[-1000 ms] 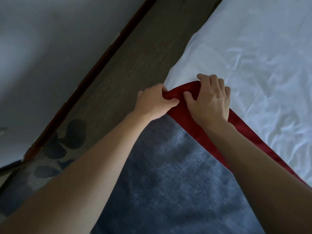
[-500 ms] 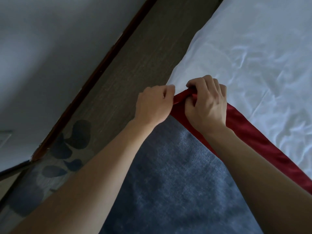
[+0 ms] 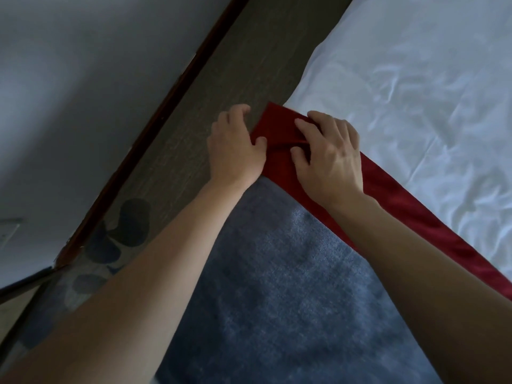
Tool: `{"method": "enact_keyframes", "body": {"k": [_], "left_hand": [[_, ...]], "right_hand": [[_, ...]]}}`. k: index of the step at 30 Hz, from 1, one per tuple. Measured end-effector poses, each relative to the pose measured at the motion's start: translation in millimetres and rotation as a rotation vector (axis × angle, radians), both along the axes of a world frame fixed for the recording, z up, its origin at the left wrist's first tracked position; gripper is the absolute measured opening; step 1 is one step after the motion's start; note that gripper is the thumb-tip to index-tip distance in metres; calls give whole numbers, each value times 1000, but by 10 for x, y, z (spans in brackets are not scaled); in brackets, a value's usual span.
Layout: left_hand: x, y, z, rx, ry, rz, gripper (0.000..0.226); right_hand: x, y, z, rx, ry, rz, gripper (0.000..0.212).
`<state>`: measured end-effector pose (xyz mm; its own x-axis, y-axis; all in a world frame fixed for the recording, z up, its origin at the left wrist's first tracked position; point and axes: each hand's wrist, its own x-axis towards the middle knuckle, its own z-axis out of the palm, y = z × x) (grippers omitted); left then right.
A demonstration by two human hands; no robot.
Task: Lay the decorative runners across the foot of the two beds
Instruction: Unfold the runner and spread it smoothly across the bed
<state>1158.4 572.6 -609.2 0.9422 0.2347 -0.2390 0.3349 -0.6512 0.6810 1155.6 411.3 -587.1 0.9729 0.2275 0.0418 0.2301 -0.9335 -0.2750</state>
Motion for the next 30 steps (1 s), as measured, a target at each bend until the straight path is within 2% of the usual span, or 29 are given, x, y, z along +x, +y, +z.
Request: {"method": "enact_keyframes", "body": {"k": [2, 6, 9, 12, 15, 17, 23, 27, 30], "left_hand": [[-92, -110, -16, 92, -29, -146, 54], [-180, -374, 29, 145, -208, -481, 51], [-63, -638, 96, 161, -284, -697, 49], [114, -844, 138, 248, -296, -856, 40], [260, -810, 148, 304, -319, -876, 21], [349, -690, 135, 316, -321, -850, 17], [614, -219, -5, 350, -234, -765, 17], [540, -524, 22, 281, -287, -896, 23], [607, -570, 5, 292, -300, -887, 19]], "right_hand": [[-56, -42, -25, -9, -6, -30, 39], [-246, -256, 1, 18, -59, -186, 39], [-399, -543, 19, -12, -45, -286, 39], [-504, -762, 20, -37, -27, -346, 29], [-512, -776, 19, -23, -31, -362, 15], [-408, -675, 22, -11, -35, -363, 13], [48, -286, -70, -4, -13, -300, 19], [-62, -472, -48, -35, -29, -326, 22], [-209, -768, 4, -63, -22, -375, 20]]}}
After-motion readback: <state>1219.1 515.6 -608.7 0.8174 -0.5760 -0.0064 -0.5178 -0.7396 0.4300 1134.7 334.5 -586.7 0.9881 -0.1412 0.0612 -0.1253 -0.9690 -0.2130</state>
